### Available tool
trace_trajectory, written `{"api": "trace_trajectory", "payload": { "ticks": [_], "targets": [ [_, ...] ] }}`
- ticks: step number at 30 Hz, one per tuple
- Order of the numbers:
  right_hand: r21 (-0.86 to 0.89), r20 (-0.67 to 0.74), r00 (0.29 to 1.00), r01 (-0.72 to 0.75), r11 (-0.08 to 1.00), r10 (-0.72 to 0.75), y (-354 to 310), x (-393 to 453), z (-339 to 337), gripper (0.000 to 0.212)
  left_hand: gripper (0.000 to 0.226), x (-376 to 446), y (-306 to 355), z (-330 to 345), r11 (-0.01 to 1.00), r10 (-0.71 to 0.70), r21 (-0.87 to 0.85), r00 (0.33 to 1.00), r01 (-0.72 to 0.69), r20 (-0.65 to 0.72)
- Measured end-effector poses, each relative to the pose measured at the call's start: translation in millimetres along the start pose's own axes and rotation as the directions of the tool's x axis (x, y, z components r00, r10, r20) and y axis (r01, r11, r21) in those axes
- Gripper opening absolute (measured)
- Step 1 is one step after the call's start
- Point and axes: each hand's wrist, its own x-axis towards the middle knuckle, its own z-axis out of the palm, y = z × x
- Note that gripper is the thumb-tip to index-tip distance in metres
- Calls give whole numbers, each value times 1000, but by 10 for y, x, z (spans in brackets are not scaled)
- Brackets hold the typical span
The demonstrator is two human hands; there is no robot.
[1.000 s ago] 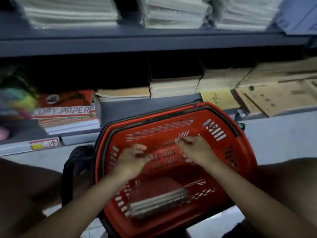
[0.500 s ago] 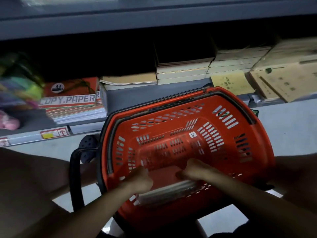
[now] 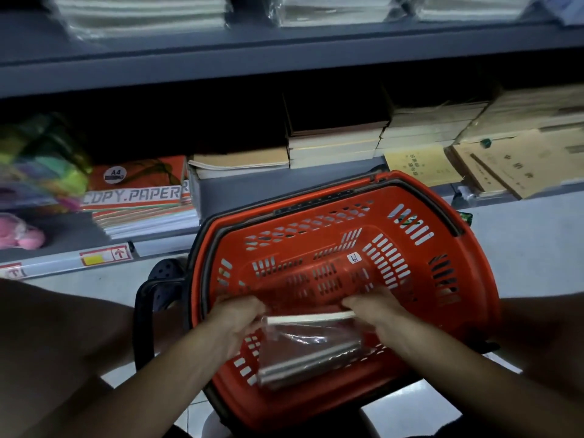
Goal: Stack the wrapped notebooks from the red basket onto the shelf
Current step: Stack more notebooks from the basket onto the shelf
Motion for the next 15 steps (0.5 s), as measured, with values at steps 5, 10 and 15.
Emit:
{"api": "trace_trajectory", "payload": {
  "ticks": [5,10,15],
  "targets": [
    [326,95,995,-11,945,-22,-272,-327,-332,20,27,-410,308,-94,992,-1,-119,967,32,255],
    [512,38,980,151,846,-198,-542,-759,-694,17,50,-740,523,-175,939,157,-343,889,0,431],
    [608,-9,926,305,733,-378,-598,-1229,-982,7,52,-1154,618,-239,899,380,-400,774,-180,506]
  ]
}}
